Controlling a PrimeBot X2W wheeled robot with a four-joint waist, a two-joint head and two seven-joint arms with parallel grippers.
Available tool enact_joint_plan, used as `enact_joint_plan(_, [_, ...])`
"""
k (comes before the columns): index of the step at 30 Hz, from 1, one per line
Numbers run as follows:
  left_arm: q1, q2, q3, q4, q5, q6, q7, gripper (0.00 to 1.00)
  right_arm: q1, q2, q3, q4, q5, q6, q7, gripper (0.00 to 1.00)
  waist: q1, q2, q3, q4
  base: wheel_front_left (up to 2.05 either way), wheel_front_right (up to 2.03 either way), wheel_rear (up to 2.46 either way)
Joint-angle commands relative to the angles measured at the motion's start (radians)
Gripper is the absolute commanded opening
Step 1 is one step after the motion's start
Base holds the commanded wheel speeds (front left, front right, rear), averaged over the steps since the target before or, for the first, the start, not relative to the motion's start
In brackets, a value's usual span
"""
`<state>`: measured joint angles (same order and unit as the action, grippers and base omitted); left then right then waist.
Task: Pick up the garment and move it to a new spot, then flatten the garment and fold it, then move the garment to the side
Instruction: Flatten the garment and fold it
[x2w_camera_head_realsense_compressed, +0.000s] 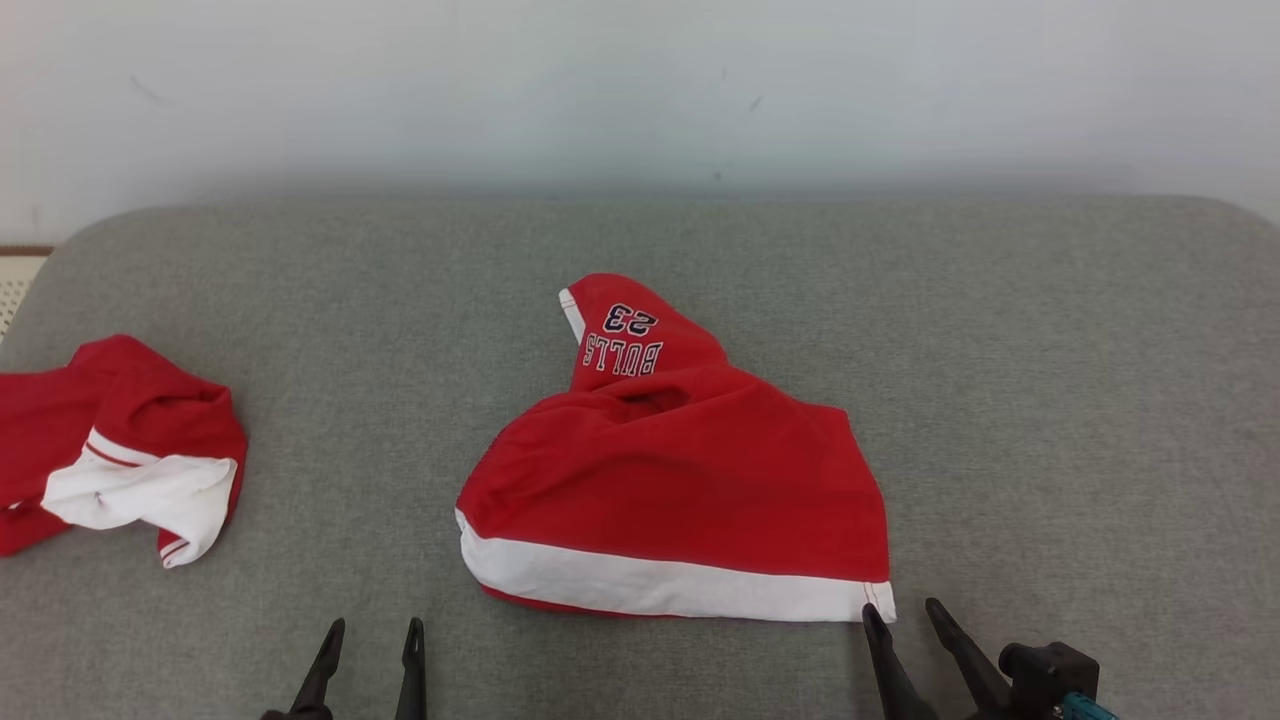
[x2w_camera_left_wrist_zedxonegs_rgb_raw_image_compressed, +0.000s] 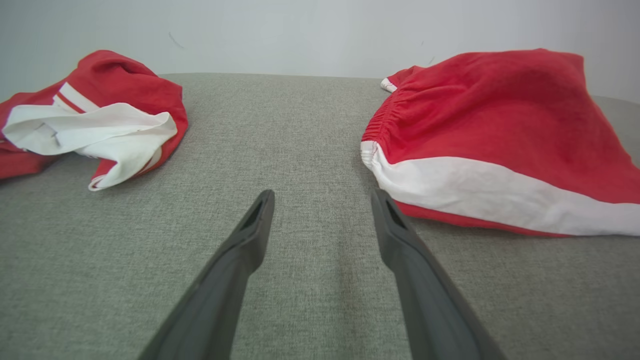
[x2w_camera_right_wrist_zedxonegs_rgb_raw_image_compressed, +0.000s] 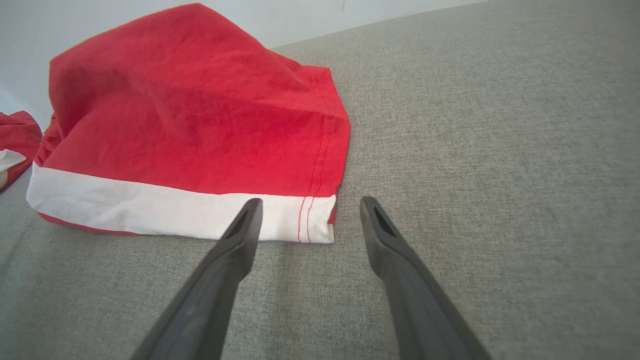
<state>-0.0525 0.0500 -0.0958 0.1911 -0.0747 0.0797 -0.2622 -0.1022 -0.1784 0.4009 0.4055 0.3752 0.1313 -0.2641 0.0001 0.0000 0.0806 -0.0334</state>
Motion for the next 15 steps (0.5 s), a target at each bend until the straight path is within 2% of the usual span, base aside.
enact_joint_plan(1, [-0.014, 0.001, 0.002, -0.001, 0.005, -0.003, -0.004, 1.0, -0.008, -0.001, 0.001, 0.004, 0.011, -0.001, 0.0, 1.0, -0.0001, 0.0, 0.02, 0.019, 0.0, 0.0, 0.0])
enact_joint_plan(15, [-0.033, 0.001, -0.013, -0.007, -0.007, 0.002, -0.004, 1.0, -0.036, -0.012, 0.031, 0.046, 0.041, -0.001, 0.0, 0.98, -0.0001, 0.0, 0.055, 0.045, 0.0, 0.0, 0.0])
